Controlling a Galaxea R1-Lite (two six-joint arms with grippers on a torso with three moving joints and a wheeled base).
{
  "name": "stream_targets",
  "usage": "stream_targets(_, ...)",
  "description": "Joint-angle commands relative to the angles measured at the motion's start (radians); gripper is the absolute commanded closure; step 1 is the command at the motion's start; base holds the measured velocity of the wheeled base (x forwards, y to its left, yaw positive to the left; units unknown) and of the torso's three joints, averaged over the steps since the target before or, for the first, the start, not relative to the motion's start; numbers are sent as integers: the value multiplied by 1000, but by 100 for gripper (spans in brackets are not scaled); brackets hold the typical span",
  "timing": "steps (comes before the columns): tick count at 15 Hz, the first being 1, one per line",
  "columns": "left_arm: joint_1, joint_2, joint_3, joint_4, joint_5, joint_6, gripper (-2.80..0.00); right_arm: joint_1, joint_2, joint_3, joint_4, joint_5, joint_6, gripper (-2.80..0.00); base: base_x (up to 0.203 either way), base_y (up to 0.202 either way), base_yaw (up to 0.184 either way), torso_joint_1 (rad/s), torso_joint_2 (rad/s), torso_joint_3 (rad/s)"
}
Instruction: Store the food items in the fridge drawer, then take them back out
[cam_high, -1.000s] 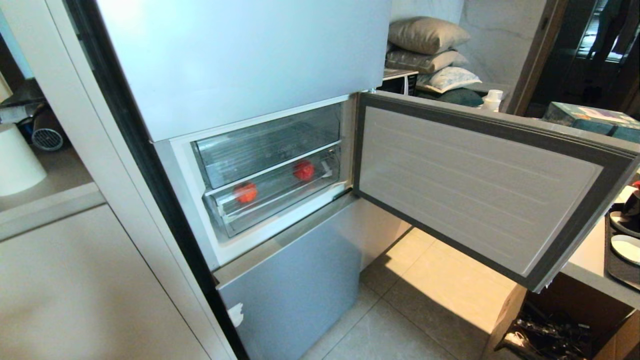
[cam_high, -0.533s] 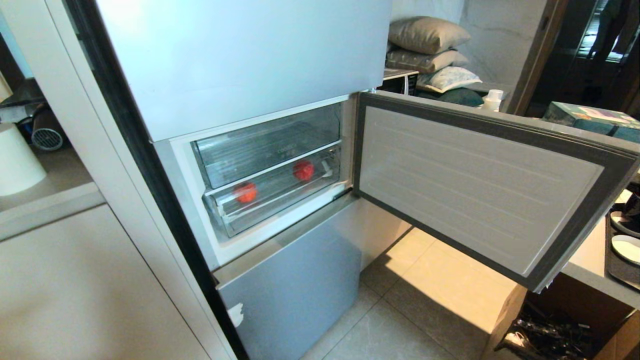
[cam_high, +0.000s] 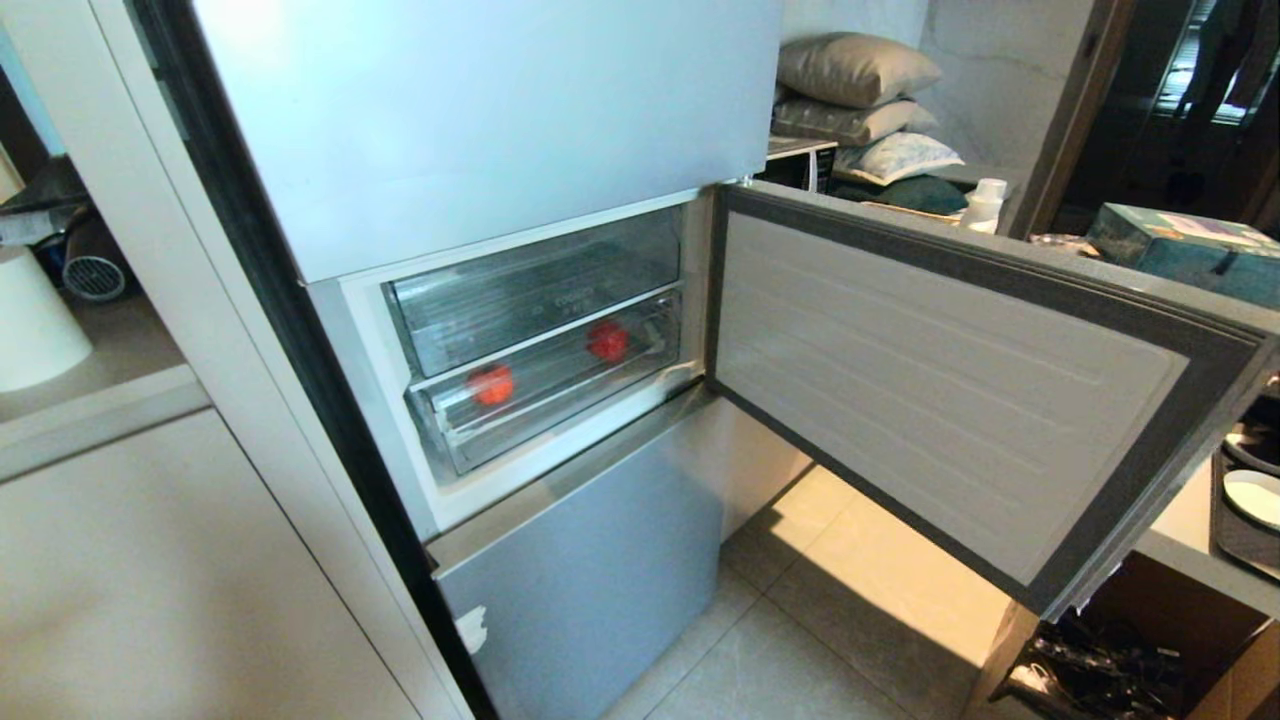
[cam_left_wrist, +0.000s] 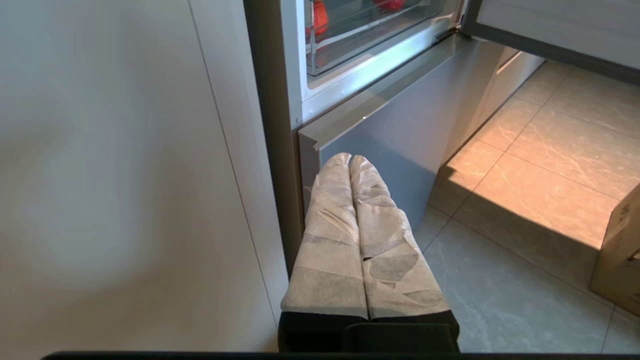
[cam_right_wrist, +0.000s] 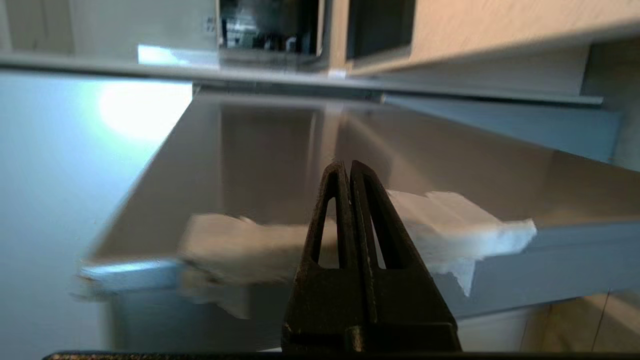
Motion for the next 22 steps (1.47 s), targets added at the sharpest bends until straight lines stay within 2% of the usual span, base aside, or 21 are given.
stream_targets(1, 1, 0, 0, -1, 0, 0, 0, 0, -247, 54, -6, 26, 13, 0, 0, 0, 0, 0, 0, 0)
stream_targets(4, 1, 0, -1, 0, -1, 0, 0, 0, -476, 5, -9, 30, 92, 0, 0, 0, 0, 0, 0, 0)
stream_targets(5, 1, 0, 0, -1, 0, 0, 0, 0, -511, -33, -13, -12, 117, 0, 0, 0, 0, 0, 0, 0)
stream_targets(6, 1, 0, 0, -1, 0, 0, 0, 0, -520, -49, -16, -121, 123, 0, 0, 0, 0, 0, 0, 0)
stream_targets(7, 1, 1, -1, 0, 0, 0, 0, 0, -496, -54, -18, -236, 90, 0, 0, 0, 0, 0, 0, 0)
stream_targets(9, 1, 0, 0, 0, 0, 0, 0, 11, -401, -46, -18, -447, -107, 0, 0, 0, 0, 0, 0, 0)
stream_targets(10, 1, 0, 0, -1, -2, 0, 0, 45, -340, -40, -20, -583, -194, 0, 0, 0, 0, 0, 0, 0)
stream_targets(11, 1, 0, 0, 0, 0, 0, 0, 89, -280, -35, -26, -690, -245, 0, 0, 0, 0, 0, 0, 0)
stream_targets(12, 1, 0, 0, 0, 0, 0, 0, 135, -225, -31, -41, -740, -272, 0, 0, 0, 0, 0, 0, 0)
stream_targets(14, 1, 0, 0, 0, 0, 0, 0, 223, -109, -25, -66, -776, -313, 0, 0, 0, 0, 0, 0, 0)
stream_targets(16, 1, 0, 0, 0, 0, 0, 0, 336, 12, -27, -89, -824, -389, 0, 0, 0, 0, 0, 0, 0)
stream_targets(19, 1, 0, 0, 0, 0, 0, 0, 514, 194, -41, -204, -974, -505, 0, 0, 0, 0, 0, 0, 0)
stream_targets(22, 1, 1, 0, 0, 0, 0, 0, 698, 276, -40, -294, -1026, -560, 0, 0, 0, 0, 0, 0, 0)
